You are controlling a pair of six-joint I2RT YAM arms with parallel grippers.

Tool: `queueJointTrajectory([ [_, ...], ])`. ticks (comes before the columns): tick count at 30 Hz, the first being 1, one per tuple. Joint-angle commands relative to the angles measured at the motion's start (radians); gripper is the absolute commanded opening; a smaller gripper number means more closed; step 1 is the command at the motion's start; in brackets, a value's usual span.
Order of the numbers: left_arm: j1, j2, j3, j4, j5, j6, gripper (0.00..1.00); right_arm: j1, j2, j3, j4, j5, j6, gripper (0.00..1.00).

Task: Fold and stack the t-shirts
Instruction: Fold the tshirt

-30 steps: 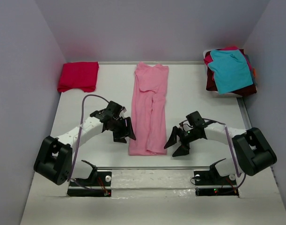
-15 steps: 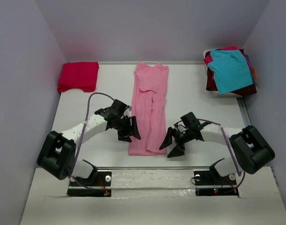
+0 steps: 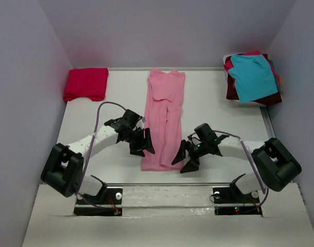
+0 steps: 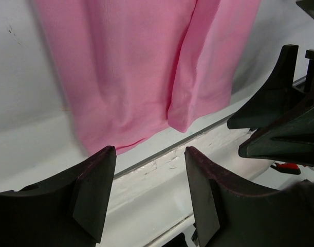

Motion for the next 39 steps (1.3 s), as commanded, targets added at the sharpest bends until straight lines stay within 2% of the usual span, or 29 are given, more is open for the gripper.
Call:
queueJointTrajectory([
  [1,-0.006,-0.009,0.008,-0.002,0.023,0.023,0.67,0.011,-0.02,0.068,-0.12,0.11,-0.053,0.72],
  [3,-0.006,-0.009,0.014,-0.006,0.02,0.029,0.68,0.011,-0.06,0.095,-0.164,0.164,-0.067,0.72],
  [8,-0.006,-0.002,0.005,-0.031,0.004,0.04,0.68,0.011,-0.072,0.095,-0.199,0.159,-0.076,0.73],
  [13,-0.006,-0.04,-0.075,-0.052,-0.025,0.028,0.68,0.011,-0.12,0.021,-0.211,0.159,-0.076,0.76],
  [21,-0.006,-0.098,-0.212,0.029,0.037,-0.057,0.69,0.011,-0.103,-0.039,-0.145,0.139,-0.067,0.77],
  [39,-0.006,-0.062,-0.262,0.098,0.047,-0.061,0.7,0.011,0.069,-0.099,0.103,0.162,-0.079,0.76],
])
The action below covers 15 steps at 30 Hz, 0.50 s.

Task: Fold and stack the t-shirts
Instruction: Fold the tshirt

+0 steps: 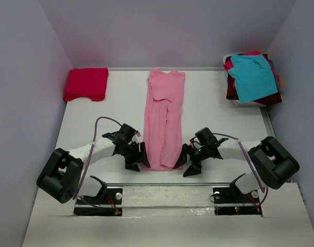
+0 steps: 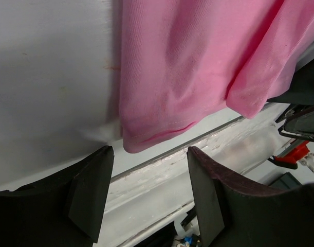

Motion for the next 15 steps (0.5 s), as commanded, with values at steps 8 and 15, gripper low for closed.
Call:
queueJointTrajectory([
  [8,-0.006,0.019,-0.002,0.004,0.016,0.011,0.7,-0.003,0.004,0.003,0.024,0.129,-0.035,0.76],
  [15,-0.006,0.014,-0.004,0.004,0.011,0.018,0.7,-0.028,-0.16,0.005,-0.092,0.248,-0.052,0.76],
])
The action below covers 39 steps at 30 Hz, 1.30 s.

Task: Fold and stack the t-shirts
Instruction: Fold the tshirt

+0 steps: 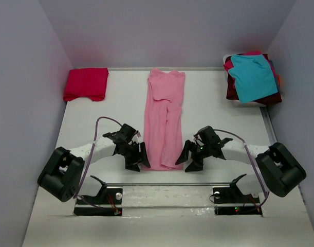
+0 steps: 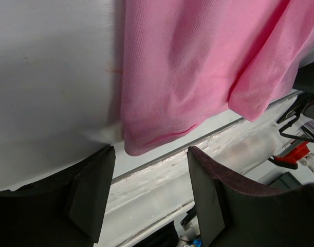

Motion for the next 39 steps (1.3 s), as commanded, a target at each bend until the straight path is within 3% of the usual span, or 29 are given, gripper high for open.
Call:
queueJointTrajectory([
  [1,-0.006,-0.002,-0.005,0.002,0.012,0.017,0.7,-0.01,-0.104,-0.002,-0.075,0.163,-0.032,0.76],
  [5,-0.006,-0.005,-0.013,0.021,0.017,0.014,0.7,-0.01,-0.171,-0.053,-0.012,0.174,-0.008,0.76],
  [11,-0.006,-0.02,-0.037,0.045,0.02,0.014,0.7,-0.01,-0.101,-0.109,0.118,0.087,0.021,0.75],
  [39,0.003,0.001,-0.063,0.139,-0.012,-0.047,0.66,-0.01,-0.003,-0.117,0.331,0.122,0.072,0.71],
])
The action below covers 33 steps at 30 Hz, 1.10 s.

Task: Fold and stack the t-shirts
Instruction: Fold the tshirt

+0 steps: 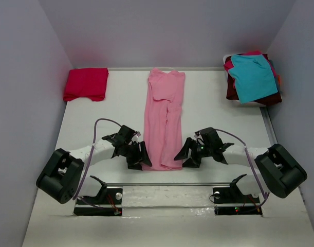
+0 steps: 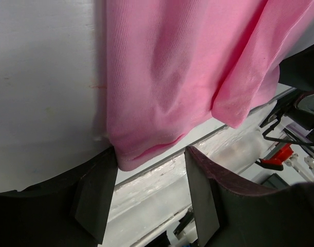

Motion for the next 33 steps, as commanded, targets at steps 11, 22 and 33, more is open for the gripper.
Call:
queueJointTrajectory([
  [11,0.001,0.024,-0.007,0.015,-0.032,0.018,0.42,-0.001,-0.047,-0.026,-0.061,0.051,-0.004,0.57],
  [22,0.001,0.027,-0.013,0.019,-0.034,0.025,0.35,-0.001,-0.058,-0.038,-0.133,0.022,-0.028,0.62],
  [33,0.001,0.007,-0.014,0.001,-0.038,0.032,0.35,-0.001,0.048,-0.077,0.025,0.028,-0.002,0.62],
])
